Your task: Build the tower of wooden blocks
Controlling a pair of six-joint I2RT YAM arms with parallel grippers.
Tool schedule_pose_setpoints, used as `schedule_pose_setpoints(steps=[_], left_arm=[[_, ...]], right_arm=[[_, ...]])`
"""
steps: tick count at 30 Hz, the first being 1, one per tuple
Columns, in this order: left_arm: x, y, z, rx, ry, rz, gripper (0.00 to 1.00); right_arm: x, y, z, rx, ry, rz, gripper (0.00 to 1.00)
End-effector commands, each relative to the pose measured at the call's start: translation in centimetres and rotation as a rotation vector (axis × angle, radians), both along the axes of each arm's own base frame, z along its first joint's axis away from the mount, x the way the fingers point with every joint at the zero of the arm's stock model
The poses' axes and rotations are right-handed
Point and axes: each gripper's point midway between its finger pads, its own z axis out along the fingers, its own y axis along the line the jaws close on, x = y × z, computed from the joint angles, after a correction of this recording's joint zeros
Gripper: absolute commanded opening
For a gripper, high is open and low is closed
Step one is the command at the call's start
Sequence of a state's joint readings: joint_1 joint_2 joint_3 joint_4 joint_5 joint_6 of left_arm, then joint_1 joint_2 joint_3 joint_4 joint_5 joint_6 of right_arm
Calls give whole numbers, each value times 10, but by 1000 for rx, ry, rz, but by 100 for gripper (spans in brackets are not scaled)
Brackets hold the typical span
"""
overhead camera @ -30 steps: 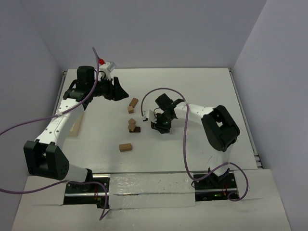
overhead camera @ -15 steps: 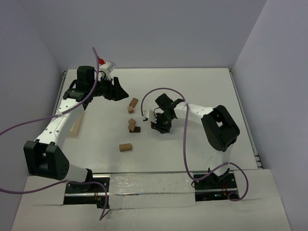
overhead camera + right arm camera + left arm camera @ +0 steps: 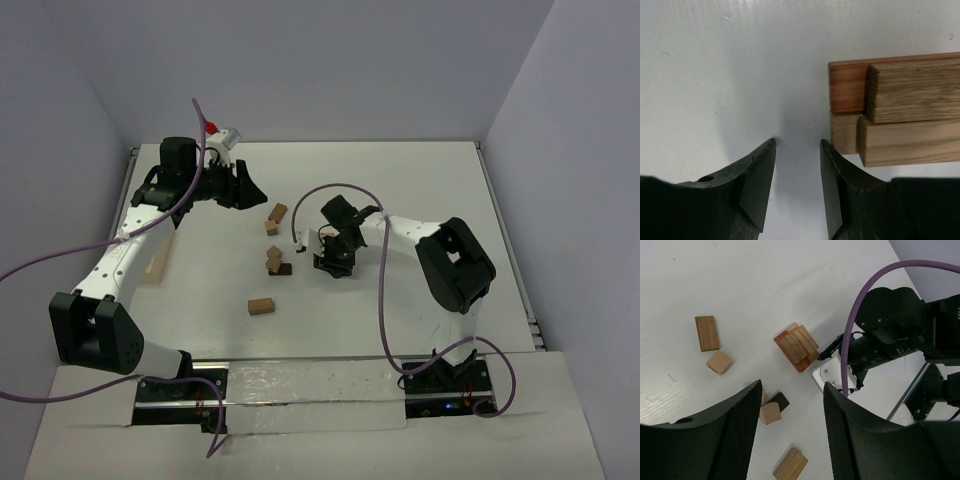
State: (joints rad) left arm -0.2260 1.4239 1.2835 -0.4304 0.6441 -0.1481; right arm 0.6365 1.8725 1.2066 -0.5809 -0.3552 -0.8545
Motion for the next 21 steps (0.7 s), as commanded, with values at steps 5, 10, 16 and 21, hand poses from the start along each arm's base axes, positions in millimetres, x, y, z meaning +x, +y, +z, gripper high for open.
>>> schedule_pose_setpoints(steps=[5, 10, 16, 21], left_arm=[[3, 2, 17, -1, -63, -14, 58], [3, 9, 18, 14, -88, -9, 56], [11, 22, 3, 158, -158, -87, 57], [47, 39, -13, 362, -219, -137, 59]], right_arm=[[-8, 19, 28, 72, -7, 70, 45], [-34, 20, 68, 137, 7, 112, 45], [-60, 18, 121, 241, 19, 90, 45], [-64, 16, 156, 334, 6, 2, 48]])
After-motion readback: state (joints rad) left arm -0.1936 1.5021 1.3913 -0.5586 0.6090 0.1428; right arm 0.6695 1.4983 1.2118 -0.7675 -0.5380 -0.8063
